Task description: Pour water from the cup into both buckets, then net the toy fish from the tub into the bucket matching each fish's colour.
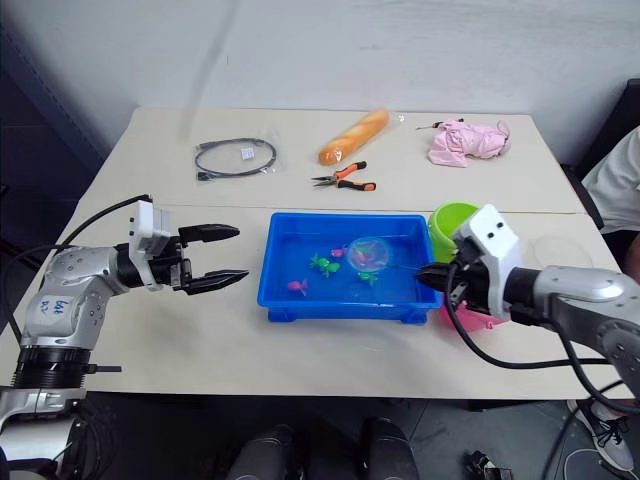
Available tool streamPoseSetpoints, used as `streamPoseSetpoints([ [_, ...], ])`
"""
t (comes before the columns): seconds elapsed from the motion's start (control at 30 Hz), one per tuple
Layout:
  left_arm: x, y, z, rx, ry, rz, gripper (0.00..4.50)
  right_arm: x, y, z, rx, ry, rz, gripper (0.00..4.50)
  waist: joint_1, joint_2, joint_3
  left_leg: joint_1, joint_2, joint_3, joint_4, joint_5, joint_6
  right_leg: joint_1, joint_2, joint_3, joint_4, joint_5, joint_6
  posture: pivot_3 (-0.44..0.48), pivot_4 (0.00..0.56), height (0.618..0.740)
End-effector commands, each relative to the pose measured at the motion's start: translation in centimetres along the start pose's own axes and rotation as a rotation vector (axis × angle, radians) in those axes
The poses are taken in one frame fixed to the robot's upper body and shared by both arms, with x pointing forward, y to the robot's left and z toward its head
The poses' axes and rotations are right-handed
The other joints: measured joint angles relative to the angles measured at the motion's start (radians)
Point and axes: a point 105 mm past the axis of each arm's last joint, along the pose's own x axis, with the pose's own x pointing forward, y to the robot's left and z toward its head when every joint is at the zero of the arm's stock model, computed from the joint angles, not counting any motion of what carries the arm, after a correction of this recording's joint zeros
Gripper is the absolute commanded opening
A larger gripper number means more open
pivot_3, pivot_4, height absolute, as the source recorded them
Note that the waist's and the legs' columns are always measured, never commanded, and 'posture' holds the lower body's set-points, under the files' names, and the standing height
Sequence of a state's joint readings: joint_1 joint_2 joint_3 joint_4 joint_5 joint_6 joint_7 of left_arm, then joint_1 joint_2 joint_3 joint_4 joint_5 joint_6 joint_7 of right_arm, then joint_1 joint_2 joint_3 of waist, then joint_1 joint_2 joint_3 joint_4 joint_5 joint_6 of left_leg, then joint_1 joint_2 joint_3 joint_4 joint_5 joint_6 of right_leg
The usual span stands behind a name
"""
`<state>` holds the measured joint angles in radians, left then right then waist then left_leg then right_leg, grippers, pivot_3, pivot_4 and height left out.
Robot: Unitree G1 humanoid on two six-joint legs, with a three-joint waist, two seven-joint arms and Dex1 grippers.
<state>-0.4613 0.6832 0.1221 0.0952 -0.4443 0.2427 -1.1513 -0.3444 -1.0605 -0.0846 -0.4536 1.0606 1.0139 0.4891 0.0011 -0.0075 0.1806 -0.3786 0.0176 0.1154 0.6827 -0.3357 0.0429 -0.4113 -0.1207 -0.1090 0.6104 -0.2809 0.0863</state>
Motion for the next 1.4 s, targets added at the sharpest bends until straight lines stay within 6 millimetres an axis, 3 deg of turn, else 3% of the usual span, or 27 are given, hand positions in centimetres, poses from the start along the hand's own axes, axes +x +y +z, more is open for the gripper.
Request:
streamPoseSetpoints([
  [0.03, -0.4, -0.2, 0.8, 0.037, -0.003, 0.017, 4.48, 1.2, 0.1, -0.2, 0.054, 0.022, 0.024, 0.00, -0.002, 0.000, 0.000, 0.000, 0.000, 0.000, 0.000, 0.000, 0.000, 0.000, 0.000, 0.000, 0.000, 0.000, 0.000, 0.000, 0.150, 0.740],
  [0.33, 0.0, -0.4, 0.6, 0.045, -0.024, 0.068, 4.48, 3.9, 0.6, -1.6, 0.125, 0.112, 0.053, 0.00, -0.002, 0.000, 0.000, -0.001, 0.000, 0.001, 0.000, 0.000, 0.000, -0.001, 0.000, 0.000, 0.001, 0.000, 0.000, 0.000, 0.150, 0.740],
  [0.7, 0.5, -1.6, -0.4, 0.030, -0.020, 0.046, 4.48, 3.0, -2.1, -2.2, 0.221, 0.139, -0.038, 0.00, -0.003, 0.000, 0.000, -0.002, 0.000, 0.001, -0.001, 0.000, 0.000, -0.001, 0.001, -0.001, 0.002, 0.001, 0.001, 0.000, 0.150, 0.740],
  [1.07, 0.5, -2.2, -0.7, 0.020, -0.020, 0.051, 4.48, 2.2, -2.8, -2.4, 0.239, 0.155, -0.059, 0.00, -0.003, 0.000, 0.000, -0.003, 0.000, 0.001, -0.001, 0.000, 0.000, -0.002, 0.002, -0.001, 0.002, 0.001, 0.001, 0.000, 0.150, 0.740],
  [1.4, 0.8, -1.6, -0.4, 0.031, -0.028, 0.053, 4.48, 3.3, -3.1, -2.6, 0.203, 0.111, -0.106, 0.00, -0.003, 0.000, 0.000, -0.004, 0.000, 0.001, -0.001, 0.000, 0.000, -0.003, 0.002, -0.001, 0.002, 0.001, 0.001, 0.000, 0.150, 0.740],
])
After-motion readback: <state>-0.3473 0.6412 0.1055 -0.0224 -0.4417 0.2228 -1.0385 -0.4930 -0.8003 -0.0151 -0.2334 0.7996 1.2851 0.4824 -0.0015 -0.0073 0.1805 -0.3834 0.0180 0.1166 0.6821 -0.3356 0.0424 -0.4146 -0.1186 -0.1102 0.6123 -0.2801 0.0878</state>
